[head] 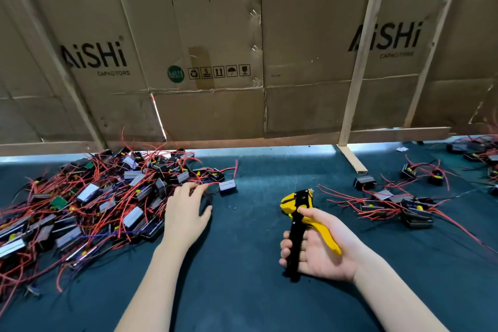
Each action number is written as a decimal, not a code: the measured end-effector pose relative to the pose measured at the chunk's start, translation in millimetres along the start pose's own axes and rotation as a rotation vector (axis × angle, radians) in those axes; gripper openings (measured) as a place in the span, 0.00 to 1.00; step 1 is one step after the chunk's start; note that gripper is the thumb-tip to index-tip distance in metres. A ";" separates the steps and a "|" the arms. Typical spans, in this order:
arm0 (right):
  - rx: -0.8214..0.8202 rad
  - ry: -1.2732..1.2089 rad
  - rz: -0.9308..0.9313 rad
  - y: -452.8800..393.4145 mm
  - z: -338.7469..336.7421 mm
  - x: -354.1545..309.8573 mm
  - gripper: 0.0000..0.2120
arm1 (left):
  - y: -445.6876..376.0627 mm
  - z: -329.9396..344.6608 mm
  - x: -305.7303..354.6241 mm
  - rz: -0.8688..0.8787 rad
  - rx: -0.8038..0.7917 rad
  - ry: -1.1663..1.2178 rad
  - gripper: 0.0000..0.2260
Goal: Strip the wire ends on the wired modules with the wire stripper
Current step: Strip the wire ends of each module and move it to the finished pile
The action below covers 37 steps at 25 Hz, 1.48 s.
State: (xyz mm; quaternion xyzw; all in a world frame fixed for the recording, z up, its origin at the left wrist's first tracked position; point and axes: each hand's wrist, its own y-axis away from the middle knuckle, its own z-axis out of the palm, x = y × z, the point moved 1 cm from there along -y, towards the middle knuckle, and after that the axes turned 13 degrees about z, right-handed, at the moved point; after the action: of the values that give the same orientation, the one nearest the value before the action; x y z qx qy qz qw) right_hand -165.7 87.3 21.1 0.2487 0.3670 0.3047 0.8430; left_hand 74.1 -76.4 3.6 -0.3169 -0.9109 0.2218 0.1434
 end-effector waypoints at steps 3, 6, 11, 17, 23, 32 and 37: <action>-0.007 0.002 0.002 0.0 -0.3 0.2 0.23 | -8.9 10.4 11.3 0.106 -0.040 -0.073 0.26; -0.015 -0.002 -0.001 -0.7 -1.5 0.0 0.24 | -11.0 23.0 16.1 0.169 -0.132 -0.029 0.22; -0.009 0.000 0.006 -1.8 -1.7 0.0 0.23 | -0.9 3.5 28.4 0.217 0.088 0.031 0.10; -0.014 0.045 0.011 0.0 -0.8 0.7 0.23 | 0.9 3.3 62.5 0.174 0.130 0.408 0.08; -0.057 0.205 0.026 2.1 -1.1 0.5 0.23 | 4.4 0.4 69.1 0.197 0.063 0.610 0.05; -0.164 0.340 0.039 1.7 -6.0 -0.8 0.24 | 6.6 -3.0 70.4 0.179 0.002 0.725 0.07; -0.221 0.389 0.050 1.7 -7.7 -1.5 0.25 | 6.4 1.3 75.5 0.176 -0.013 0.688 0.06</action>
State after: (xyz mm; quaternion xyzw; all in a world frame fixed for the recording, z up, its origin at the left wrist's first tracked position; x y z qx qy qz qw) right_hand -173.0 89.0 18.3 0.1002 0.4808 0.4060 0.7707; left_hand 19.6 -23.9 8.3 -0.4513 -0.7800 0.1079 0.4200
